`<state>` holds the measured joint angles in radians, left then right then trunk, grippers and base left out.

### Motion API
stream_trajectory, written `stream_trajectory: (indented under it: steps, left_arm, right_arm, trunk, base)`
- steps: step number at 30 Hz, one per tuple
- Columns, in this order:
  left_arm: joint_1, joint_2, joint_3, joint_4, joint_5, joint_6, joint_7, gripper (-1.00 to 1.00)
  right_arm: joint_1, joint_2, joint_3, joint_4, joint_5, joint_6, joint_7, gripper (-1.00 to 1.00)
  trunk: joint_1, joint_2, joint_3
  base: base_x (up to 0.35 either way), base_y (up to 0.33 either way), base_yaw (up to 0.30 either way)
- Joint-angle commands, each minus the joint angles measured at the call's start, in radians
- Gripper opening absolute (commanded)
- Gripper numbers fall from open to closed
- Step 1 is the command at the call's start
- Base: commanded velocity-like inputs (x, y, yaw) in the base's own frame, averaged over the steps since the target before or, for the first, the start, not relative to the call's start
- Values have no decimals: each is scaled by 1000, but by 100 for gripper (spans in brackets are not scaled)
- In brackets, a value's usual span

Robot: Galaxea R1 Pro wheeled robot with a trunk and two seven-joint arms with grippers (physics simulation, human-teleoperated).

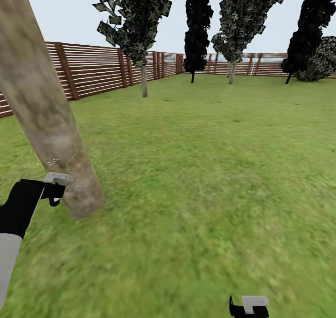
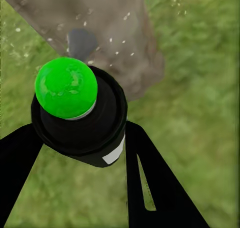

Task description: In the garden, pick up the pesticide atomizer on the floor and spray pesticide onto both trees until each tree trunk is fully covered.

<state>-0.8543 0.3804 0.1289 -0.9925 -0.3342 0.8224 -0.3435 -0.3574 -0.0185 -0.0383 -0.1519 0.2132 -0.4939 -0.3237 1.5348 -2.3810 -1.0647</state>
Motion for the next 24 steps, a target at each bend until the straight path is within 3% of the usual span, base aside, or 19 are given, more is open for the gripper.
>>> stream_trajectory:
  steps: [1, 7, 16, 20, 24]
  left_arm:
    - [0, 0, 0, 0, -2, 0, 1, -100]
    - [0, 0, 0, 0, -7, 3, 4, -100]
    - [1, 2, -5, 6, -11, 3, 13, -100]
    - [1, 2, -4, 14, -9, 1, 81, -100]
    - [2, 2, -2, 16, -11, 1, 91, -100]
  right_arm:
    - [0, 0, 0, 0, 0, 0, 0, 100]
    - [0, 0, 0, 0, 0, 0, 0, 100]
    - [0, -6, 0, 0, 0, 0, 0, 100]
    - [0, -6, 0, 0, 0, 0, -1, 100]
    - [0, -6, 0, 0, 0, 0, -2, 100]
  trunk:
    - [0, 0, 0]
    - [0, 0, 0]
    - [0, 0, 0]
    - [0, 0, 0]
    - [0, 0, 0]
  base:
    - [184, -237, 189]
    - [69, -258, 245]
    - [203, -212, 19]
    - [227, -177, 6]
    - [47, -38, 197]
